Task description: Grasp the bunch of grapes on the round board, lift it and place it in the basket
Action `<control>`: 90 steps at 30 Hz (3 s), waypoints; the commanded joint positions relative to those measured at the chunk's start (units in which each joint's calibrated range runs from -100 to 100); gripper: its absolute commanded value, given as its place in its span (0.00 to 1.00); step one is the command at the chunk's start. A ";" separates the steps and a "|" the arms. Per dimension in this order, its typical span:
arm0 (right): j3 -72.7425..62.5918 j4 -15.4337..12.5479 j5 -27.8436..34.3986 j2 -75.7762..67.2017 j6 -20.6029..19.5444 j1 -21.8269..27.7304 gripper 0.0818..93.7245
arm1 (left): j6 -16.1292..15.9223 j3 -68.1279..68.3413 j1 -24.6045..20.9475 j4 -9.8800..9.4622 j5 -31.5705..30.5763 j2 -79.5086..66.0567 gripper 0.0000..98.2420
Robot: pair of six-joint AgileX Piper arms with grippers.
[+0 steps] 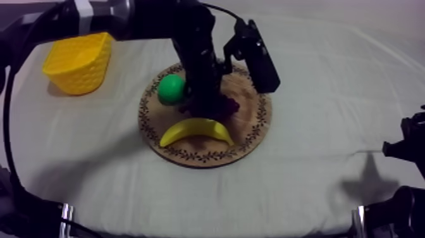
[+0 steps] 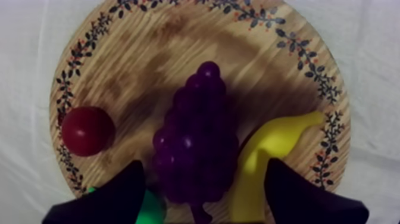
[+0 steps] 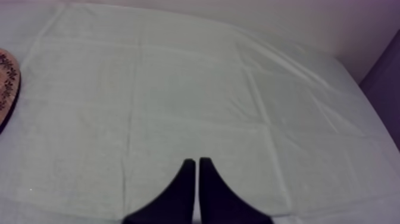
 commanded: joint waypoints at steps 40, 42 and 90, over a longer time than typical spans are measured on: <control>-0.05 -0.01 -0.02 0.01 -0.01 -0.01 0.00 | 2.21 -9.37 0.22 -2.30 5.22 11.90 0.70; -0.05 -0.01 -0.02 0.01 -0.01 -0.01 0.00 | 2.70 -9.44 0.22 -2.57 5.72 12.06 0.66; -0.05 -0.01 -0.02 0.01 -0.01 -0.01 0.00 | 4.74 -4.58 -0.90 -4.16 12.10 -12.67 0.30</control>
